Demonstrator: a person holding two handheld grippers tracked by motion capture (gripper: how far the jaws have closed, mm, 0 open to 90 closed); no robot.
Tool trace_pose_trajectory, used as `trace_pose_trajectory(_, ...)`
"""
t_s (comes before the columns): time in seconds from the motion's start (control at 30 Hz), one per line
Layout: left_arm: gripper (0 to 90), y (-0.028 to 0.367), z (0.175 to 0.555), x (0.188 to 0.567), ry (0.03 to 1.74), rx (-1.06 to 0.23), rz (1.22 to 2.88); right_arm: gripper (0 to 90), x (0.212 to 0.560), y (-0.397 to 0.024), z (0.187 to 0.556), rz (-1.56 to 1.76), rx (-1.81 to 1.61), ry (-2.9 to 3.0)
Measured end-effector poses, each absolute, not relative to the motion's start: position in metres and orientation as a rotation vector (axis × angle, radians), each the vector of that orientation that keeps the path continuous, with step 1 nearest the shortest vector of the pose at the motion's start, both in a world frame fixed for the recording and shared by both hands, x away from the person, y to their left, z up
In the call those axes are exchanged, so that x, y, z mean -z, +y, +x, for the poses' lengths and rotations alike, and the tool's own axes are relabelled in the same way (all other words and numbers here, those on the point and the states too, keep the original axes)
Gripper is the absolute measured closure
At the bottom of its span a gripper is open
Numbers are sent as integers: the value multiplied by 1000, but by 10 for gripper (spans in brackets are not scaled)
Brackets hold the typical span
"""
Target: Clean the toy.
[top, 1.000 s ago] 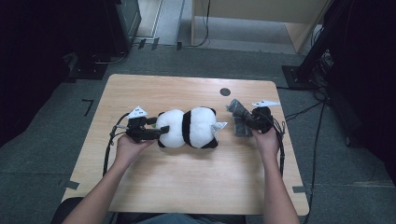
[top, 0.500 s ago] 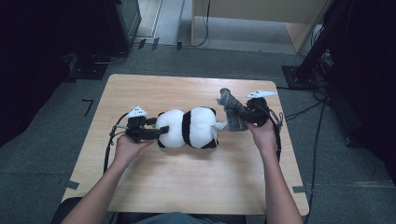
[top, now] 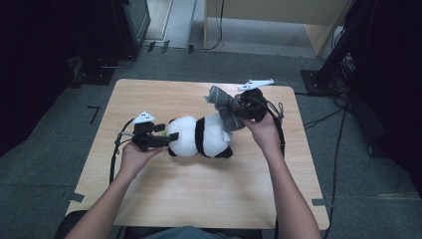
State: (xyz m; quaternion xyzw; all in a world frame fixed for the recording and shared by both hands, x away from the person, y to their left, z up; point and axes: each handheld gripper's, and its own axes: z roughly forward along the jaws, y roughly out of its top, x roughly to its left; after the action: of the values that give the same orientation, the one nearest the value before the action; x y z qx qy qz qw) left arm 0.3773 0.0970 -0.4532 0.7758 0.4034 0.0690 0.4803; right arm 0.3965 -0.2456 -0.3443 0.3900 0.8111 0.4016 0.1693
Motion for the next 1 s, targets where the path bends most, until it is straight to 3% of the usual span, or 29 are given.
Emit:
trace_pose_trajectory(0.2, 149, 90, 374, 463, 999, -214, 1901, 759, 355, -217, 404, 1074, -1133, 2384)
trace_pose_trajectory(0.53, 100, 89, 386, 478, 1011, -87, 1848, 767, 379, -197, 413, 1053, -1059, 2458)
trace_pose_trajectory(0.7, 210, 90, 385, 478, 993, -70, 1853, 769, 372, -188, 417, 1035, -1080, 2460)
trace_pose_trajectory(1.0, 405, 88, 379, 475, 987, -127, 1895, 766, 360, -131, 439, 927, -1123, 2513)
